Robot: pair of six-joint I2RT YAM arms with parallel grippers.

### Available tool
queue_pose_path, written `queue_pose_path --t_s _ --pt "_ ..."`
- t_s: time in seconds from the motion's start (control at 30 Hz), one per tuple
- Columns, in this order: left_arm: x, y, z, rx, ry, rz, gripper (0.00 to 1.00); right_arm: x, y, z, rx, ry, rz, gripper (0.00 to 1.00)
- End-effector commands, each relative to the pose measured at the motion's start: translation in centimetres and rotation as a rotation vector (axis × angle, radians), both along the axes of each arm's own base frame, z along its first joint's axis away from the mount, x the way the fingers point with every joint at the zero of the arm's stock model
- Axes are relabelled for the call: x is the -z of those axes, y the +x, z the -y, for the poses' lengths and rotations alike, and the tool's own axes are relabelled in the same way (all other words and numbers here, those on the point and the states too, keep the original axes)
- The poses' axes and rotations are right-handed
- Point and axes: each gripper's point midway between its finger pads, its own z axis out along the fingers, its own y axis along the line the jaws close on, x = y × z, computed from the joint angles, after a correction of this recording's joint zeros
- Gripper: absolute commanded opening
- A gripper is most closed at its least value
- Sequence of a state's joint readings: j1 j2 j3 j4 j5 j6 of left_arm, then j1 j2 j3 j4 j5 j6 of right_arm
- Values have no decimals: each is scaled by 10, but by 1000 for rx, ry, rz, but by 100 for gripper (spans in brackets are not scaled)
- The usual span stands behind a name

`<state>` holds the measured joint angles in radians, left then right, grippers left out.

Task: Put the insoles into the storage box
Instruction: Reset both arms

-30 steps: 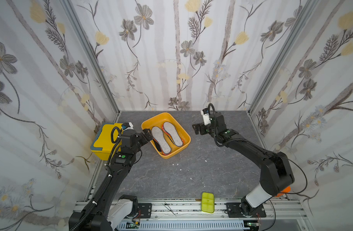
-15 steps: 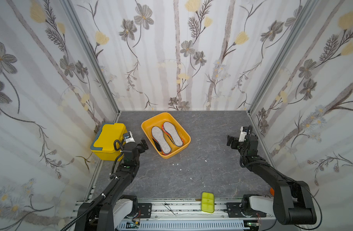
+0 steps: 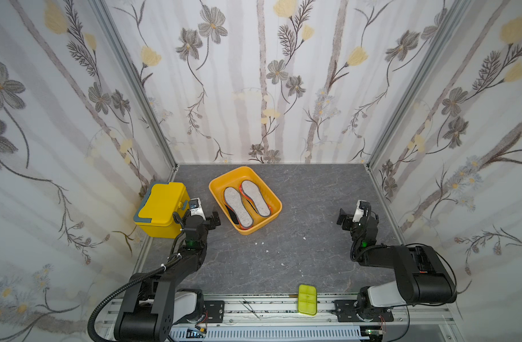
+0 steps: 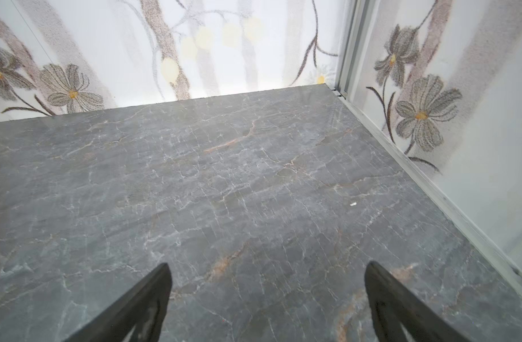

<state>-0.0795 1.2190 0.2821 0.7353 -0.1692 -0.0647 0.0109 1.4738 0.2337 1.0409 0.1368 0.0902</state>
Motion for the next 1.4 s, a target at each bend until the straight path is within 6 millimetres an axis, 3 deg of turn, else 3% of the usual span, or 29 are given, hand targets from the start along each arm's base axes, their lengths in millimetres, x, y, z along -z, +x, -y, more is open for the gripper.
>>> queue_pose_path --t_s 0.0,0.1,0.17,0.43,0.53,1.37 --pt "-19 5 3 28 11 103 100 -41 1 -3 -21 -28 195 100" --pt "-21 4 1 13 10 128 100 -41 0 3 26 -25 198 100" --pt "-11 4 0 11 13 121 100 -41 0 4 31 -24 198 100" --pt "-15 22 2 26 34 174 100 -41 0 4 31 -24 197 100" --pt "0 32 -2 24 6 154 100 -41 0 4 32 -25 196 100" --pt "4 27 -6 22 -11 170 100 -40 2 2 25 -32 189 100"
